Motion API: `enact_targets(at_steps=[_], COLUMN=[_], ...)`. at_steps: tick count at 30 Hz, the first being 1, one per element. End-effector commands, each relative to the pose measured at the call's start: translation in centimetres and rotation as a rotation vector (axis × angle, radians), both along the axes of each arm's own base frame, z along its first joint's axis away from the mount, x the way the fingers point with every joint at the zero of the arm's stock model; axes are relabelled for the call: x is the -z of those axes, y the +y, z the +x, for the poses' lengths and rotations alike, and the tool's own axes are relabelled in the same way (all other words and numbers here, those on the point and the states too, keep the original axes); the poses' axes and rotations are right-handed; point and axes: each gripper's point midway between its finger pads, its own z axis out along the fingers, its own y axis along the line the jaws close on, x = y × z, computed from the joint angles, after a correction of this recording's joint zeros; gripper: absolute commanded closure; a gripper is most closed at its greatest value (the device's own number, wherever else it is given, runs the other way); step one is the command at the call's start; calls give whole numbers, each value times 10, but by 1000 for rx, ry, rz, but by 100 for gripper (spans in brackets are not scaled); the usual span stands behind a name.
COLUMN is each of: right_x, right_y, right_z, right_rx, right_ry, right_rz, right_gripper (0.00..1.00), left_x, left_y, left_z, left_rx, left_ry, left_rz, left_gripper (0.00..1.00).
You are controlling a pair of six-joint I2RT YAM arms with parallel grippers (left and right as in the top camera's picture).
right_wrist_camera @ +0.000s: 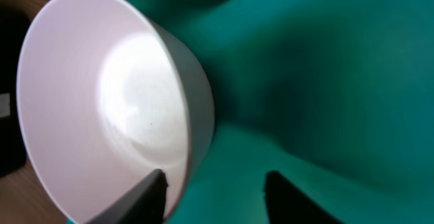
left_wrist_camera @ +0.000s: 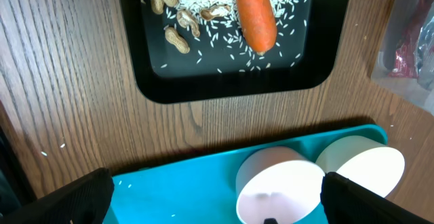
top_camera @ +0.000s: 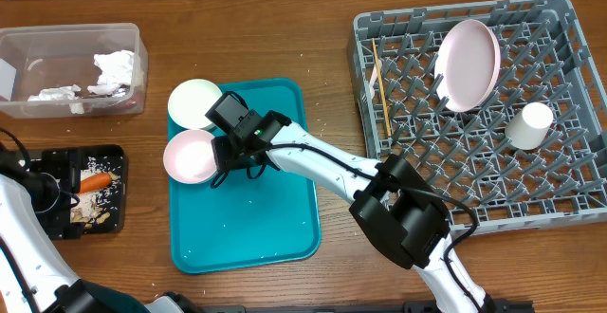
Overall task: Sort waste into correct bins and load items into the dishwasher rack
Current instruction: 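Lift the pink bowl and carry it right over the dish rack, then lower the pink bowl into the rack beside the white cup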
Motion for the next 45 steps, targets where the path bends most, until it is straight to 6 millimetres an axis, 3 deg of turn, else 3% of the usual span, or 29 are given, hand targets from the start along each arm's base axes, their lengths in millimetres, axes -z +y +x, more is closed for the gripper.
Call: enact_targets(at_steps=[1,8,13,14,16,19,26,30,32,33,37,40,45], right_x=[10,12,12,11,10,5,-27,-71,-101,-125,-189,-225,-255], right_y=[-3,-7,-8,-9,-12,-16,-31,-53,-72,-93,-161,-213,-306], right_z=[4,2,2,2,2,4,12,12,16,21,23,14,-7], right_rx=[24,24,24,24,28,36,37,67,105,150,282,369,657], right_ry=[3,9,10,12,21,30,-5,-24,-72,-131,-290,-373,-437], right_rz=[-19,-41,-42,-45,-55,-66,-65,-60,-72,-103,-208,-303,-515], right_gripper=[60,71,72,76,94,96,96,96,96,96,96,96,96], left_x=[2,2,2,2,2,2,2,2,2,2,2,2,2], left_y=[1,1,1,1,1,1,1,1,1,1,1,1,1], left_z=[-3,-3,-3,-3,-3,-3,-3,-3,-3,-3,-3,-3,-3], left_rx=[-22,-22,-22,-22,-22,-22,-22,-22,-22,-22,-22,-22,-22], left_ry=[13,13,13,13,13,13,13,13,13,13,13,13,13], left_rz=[-1,-1,-1,-1,-1,-1,-1,-1,-1,-1,-1,-1,-1], left_gripper=[0,0,0,0,0,0,0,0,0,0,0,0,0])
